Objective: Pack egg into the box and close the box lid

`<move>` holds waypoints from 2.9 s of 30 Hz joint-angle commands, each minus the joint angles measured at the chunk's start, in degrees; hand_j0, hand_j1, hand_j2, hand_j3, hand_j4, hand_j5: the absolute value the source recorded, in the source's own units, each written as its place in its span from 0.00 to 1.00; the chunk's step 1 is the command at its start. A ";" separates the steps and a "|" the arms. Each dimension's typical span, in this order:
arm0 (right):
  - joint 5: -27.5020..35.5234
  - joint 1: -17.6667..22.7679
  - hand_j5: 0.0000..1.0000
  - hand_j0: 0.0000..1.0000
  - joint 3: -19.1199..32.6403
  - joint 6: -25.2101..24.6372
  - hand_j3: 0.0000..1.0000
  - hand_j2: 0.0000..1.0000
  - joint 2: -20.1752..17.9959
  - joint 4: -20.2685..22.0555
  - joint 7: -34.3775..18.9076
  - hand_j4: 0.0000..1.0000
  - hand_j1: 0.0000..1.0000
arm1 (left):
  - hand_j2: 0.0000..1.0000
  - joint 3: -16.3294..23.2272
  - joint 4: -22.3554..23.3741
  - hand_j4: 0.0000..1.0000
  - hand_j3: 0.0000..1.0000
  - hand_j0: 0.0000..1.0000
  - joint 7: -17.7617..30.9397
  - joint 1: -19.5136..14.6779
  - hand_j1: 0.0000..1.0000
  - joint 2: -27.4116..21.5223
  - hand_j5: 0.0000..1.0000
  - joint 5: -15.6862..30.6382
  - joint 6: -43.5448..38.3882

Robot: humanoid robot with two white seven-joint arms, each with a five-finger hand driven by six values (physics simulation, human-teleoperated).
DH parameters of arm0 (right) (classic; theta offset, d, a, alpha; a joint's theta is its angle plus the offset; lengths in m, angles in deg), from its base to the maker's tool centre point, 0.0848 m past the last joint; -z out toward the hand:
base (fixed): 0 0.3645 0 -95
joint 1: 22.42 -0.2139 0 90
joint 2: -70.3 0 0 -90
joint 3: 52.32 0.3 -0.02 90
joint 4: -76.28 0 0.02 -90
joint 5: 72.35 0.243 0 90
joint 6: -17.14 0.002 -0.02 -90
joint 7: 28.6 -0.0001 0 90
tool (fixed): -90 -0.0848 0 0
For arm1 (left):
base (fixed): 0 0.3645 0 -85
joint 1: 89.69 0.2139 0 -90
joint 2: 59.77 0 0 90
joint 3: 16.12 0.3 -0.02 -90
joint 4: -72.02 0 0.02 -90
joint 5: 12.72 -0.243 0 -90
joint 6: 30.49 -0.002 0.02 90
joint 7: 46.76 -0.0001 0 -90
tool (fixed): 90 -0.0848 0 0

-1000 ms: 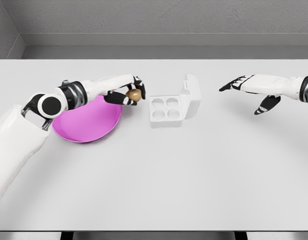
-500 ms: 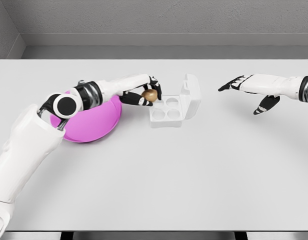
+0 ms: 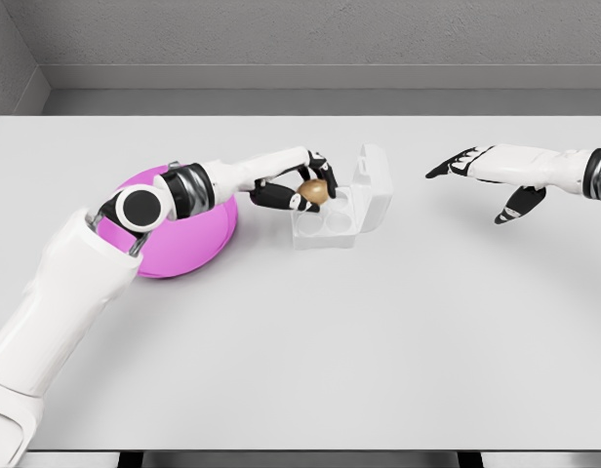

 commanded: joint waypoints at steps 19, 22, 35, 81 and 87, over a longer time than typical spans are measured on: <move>0.34 0.09 1.00 1.00 0.05 -0.15 1.00 1.00 -0.02 0.69 0.02 1.00 1.00 | 0.40 -1.76 10.54 0.40 0.40 0.40 -0.04 0.97 0.40 5.71 0.40 7.77 8.24; 0.34 0.09 1.00 1.00 0.05 -0.15 1.00 1.00 -0.02 0.78 0.02 1.00 1.00 | 0.40 -1.84 10.63 0.40 0.40 0.40 -0.04 1.32 0.40 5.27 0.40 9.89 8.24; 0.34 0.18 1.00 1.00 0.05 -0.15 1.00 1.00 -0.02 1.22 0.02 1.00 1.00 | 0.41 -3.95 15.64 0.41 0.41 0.41 -0.04 1.67 0.41 4.91 0.41 13.31 8.24; 0.34 0.26 1.00 1.00 0.05 -0.15 1.00 1.00 -0.37 2.27 0.02 1.00 1.00 | 0.64 -4.22 12.12 0.64 0.64 0.64 -0.04 4.48 0.64 2.72 0.64 17.53 10.09; 0.34 0.26 1.00 1.00 0.05 -0.15 1.00 1.00 -0.46 2.28 0.02 1.00 1.00 | 0.68 -4.30 11.68 0.68 0.68 0.68 -0.04 4.39 0.68 2.54 0.68 17.62 10.17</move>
